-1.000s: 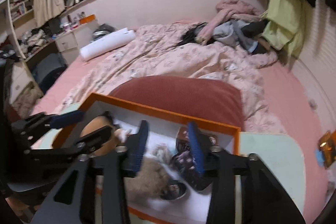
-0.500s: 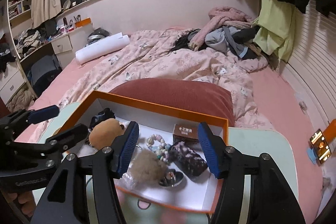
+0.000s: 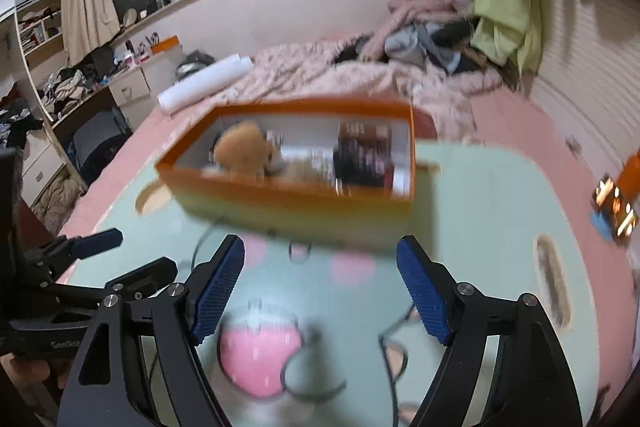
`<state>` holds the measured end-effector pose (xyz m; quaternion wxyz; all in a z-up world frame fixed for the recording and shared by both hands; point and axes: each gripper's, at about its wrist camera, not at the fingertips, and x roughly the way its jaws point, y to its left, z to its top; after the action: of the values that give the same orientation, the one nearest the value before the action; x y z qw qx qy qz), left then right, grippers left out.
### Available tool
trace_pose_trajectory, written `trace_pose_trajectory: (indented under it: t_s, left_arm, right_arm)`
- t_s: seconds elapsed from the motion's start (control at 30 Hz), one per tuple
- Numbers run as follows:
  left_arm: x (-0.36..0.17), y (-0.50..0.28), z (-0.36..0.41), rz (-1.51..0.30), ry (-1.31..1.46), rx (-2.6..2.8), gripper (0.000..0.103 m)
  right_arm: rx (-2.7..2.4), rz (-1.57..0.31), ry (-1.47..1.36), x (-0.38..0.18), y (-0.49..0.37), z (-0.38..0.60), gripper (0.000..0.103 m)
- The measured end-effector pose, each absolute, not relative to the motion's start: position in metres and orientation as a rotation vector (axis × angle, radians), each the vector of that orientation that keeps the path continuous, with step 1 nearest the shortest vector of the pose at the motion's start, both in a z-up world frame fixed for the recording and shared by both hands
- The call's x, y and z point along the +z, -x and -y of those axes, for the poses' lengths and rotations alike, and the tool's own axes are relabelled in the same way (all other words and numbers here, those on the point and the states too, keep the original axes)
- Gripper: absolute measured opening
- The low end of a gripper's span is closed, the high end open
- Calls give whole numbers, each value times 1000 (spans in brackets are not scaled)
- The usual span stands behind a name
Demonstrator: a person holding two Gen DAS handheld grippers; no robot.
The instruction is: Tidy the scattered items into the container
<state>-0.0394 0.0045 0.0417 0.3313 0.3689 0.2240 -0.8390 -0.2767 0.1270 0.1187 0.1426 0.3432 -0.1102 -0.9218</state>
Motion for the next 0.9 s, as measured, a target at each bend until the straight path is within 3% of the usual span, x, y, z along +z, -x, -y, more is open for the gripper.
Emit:
trace_pose_trajectory:
  t_s: [0.2,0.33,0.47,0.9]
  left_arm:
    - [18,26,-23,-590,-974,-2123,97]
    - [13,29,-37,-459,-960,-2099,103]
    - [10,29,-41,-441,-923,-2140,103]
    - [8,26,-39,-434,-914,-2174,103]
  right_arm:
    - [-2714,248,-1077,96,257,-124,79]
    - [-2655,274,-1189,73,255,-123,79]
    - [-2693,191,-1237,62,253,-117,103]
    - [-2703,170,-1162,59,251,-115,103]
